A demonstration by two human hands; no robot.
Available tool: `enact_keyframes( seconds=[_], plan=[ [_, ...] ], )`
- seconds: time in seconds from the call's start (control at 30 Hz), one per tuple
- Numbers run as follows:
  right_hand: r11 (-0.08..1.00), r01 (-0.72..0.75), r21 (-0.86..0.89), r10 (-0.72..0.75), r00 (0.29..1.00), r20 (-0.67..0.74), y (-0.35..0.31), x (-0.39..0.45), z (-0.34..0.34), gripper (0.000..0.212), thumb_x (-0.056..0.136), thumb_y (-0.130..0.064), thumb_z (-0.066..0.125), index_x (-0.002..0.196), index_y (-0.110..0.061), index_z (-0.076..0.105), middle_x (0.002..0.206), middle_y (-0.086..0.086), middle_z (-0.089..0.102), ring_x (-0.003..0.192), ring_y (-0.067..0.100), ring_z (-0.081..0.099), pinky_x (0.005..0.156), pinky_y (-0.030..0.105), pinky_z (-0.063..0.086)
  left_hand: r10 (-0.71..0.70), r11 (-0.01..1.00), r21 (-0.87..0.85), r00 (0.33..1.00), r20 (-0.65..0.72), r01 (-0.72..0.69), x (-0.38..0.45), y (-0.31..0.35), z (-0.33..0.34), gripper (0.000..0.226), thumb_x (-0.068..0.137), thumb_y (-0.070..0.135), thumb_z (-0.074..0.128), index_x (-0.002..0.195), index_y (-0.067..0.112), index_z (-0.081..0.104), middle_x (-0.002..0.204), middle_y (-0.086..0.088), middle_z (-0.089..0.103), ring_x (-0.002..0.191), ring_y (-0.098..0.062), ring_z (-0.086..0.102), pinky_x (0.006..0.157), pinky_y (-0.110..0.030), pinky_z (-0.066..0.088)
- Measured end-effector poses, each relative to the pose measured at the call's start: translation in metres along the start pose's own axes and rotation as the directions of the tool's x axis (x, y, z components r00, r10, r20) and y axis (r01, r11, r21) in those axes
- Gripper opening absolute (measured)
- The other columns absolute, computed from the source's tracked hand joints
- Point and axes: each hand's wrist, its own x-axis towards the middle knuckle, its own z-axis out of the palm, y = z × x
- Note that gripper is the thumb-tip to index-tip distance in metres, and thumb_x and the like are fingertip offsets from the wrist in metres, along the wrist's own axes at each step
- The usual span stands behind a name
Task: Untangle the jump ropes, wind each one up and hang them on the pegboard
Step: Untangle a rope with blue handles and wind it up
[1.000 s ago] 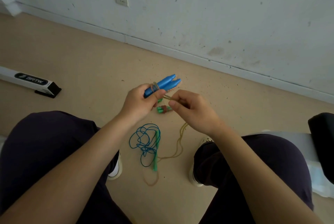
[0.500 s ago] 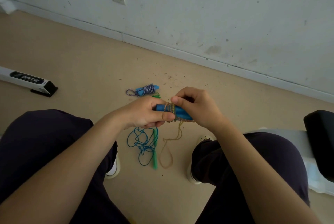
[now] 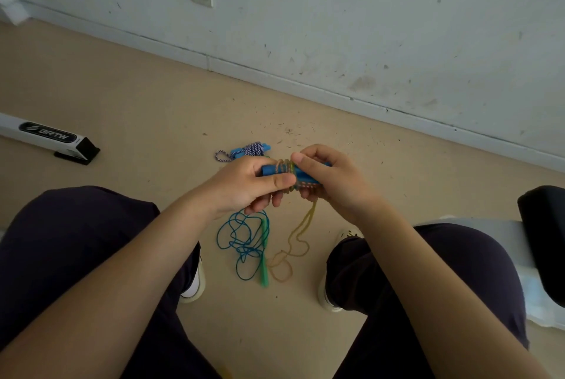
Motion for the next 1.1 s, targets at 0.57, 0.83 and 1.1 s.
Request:
enact_keyframes(
  seconds=[0.57,0.83,1.1],
  plan=[
    [0.989,-0.053,0.135,0.027,0.982,0.19,-0.005,-0.004,-0.005,0.025,0.085,-0.03,0.068,0.103,-0.014,0.063,0.08,0.012,0.053,0.052,0.013,0.044,0.045,0.021,0.033,-0.019,0.992,-0.127,1.0,0.021,0.022,0.001,0.0,-0.001,0.042,0.094,0.037,0.052,0.111,-0.001,0.052,0.068,-0.001,0.056,0.049,-0.01,0.042,0.043,-0.02,0.032],
    [0.955,0.046,-0.294,-0.05,0.999,-0.008,0.0,0.0,0.003,0.007,0.099,-0.021,0.056,0.101,-0.019,0.062,0.052,-0.01,0.042,0.044,0.007,0.033,0.043,0.019,0.03,0.002,0.991,-0.121,0.923,-0.385,-0.053,0.006,-0.001,-0.007,0.018,0.101,0.031,0.053,0.097,0.014,0.057,0.065,0.003,0.059,0.047,-0.011,0.041,0.042,-0.023,0.031],
    [0.786,0.202,-0.585,-0.233,0.972,0.022,-0.002,-0.004,0.002,0.023,0.097,-0.024,0.06,0.074,-0.021,0.056,0.046,-0.018,0.045,0.046,0.004,0.04,0.049,0.014,0.031,0.019,0.993,0.113,0.905,-0.425,0.032,0.012,-0.01,-0.008,0.018,0.1,0.032,0.056,0.093,0.015,0.055,0.068,0.0,0.061,0.041,-0.006,0.044,0.045,-0.023,0.035]
  ],
)
